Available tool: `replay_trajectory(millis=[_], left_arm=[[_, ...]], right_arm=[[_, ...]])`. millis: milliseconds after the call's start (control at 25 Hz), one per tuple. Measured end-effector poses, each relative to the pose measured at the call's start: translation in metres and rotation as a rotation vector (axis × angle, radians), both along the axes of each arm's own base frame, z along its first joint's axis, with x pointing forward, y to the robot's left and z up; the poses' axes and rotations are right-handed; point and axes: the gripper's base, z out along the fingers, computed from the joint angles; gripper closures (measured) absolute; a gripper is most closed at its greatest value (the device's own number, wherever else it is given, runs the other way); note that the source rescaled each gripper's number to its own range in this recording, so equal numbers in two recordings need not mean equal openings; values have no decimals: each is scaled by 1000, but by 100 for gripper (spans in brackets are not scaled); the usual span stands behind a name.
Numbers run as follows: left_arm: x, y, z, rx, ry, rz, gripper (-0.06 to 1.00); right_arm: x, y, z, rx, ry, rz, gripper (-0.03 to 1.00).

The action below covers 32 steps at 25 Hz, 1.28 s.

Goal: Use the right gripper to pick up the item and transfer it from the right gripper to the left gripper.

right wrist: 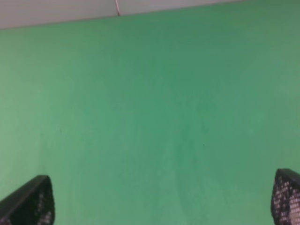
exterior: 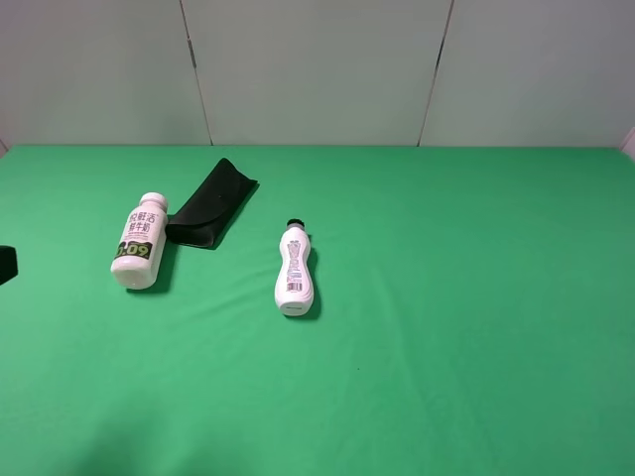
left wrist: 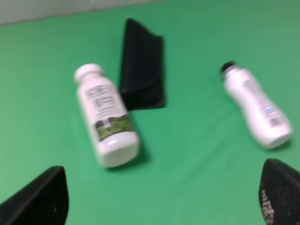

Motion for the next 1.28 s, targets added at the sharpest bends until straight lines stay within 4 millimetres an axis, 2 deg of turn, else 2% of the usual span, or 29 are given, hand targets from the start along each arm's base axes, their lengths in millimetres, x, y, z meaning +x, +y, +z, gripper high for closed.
replay_trajectory(millis=[120,320,480,720,880,1120,1280], left_arm=[[-1,-1,7,-17,-18,-4,34],[-9,1,34,73,-46,-22,34],[-21,1,46,139,27,-62,34],[-31,6,38,148,207,-20,35],[-31,11,35,122,249,60,35],[-40,13,15,118,258,78,35],[-54,15,15,127,168,94,35]], right_arm=[[0,0,0,0,0,0,-3],[0,0,0,0,0,0,-3],[0,0,0,0,0,0,-3],[0,0,0,0,0,0,-3],[0,0,0,0,0,0,-3],[0,0,0,0,0,0,-3],[0,0,0,0,-1,0,-3]])
